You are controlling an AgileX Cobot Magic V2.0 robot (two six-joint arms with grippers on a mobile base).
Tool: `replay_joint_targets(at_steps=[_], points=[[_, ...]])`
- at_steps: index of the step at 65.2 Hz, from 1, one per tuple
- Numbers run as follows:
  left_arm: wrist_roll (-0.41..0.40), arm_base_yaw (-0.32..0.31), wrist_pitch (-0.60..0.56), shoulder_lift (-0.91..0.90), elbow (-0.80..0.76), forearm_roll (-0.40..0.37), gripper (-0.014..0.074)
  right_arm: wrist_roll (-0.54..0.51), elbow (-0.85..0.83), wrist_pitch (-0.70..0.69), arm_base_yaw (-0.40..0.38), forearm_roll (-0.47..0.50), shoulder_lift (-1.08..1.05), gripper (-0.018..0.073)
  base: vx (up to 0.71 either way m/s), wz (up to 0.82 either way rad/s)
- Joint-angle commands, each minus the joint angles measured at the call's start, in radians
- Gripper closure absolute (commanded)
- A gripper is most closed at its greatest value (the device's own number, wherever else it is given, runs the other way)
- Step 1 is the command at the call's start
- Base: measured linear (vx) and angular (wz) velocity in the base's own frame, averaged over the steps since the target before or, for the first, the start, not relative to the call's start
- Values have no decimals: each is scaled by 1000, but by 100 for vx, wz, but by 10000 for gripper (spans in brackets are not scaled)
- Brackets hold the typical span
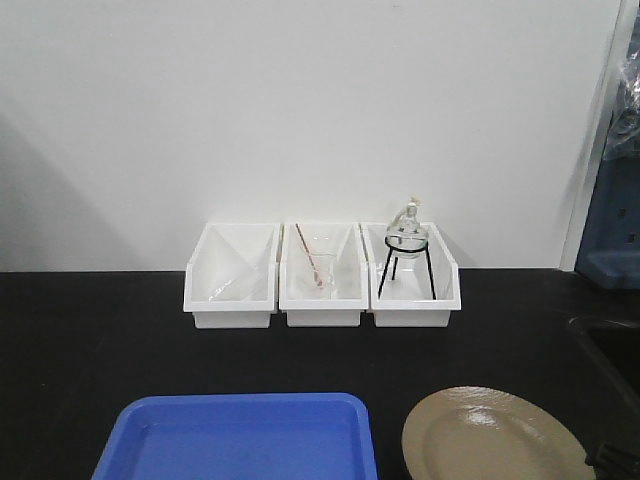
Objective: Place disk in tray to left cabinet
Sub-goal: 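Grasp the rim of the beige plate with the right gripper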
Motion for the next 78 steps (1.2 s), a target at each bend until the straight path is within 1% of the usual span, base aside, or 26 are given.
replay_joint_targets(at_steps=[1,10,20,28,33,38,42,45,60,66,78], points=[[-12,1,-88,4,-31,0,174,-47,-69,-47,-5,19,52,10,0,0],[-12,1,-89,4,-31,0,174,-126,-124,-50,-5,81,135,10,0,0],[-12,1,-90,4,-31,0,174,-251,-182,-51,-5,230,243,12,0,0],[-11,1,-90,4,-31,0,174,-341,-218,-52,-5,310,307,12,0,0],[-11,1,-90,4,-31,0,174,-360,-234,-45,-5,341,340,17,0,0],[-11,1,-90,4,-31,0,174,-372,-250,-26,-5,358,360,44,0,0],[-11,1,-90,4,-31,0,174,-379,-256,-15,-5,365,369,82,0,0],[-11,1,-92,4,-31,0,174,-387,-263,-9,-5,369,373,136,0,0],[-11,1,-111,4,-31,0,174,-396,-265,-3,-5,369,373,461,0,0],[-11,1,-124,4,-31,0,174,-396,-265,7,-5,369,373,572,0,0],[-11,1,-136,4,-31,0,174,-395,-266,15,-5,378,350,569,0,0]])
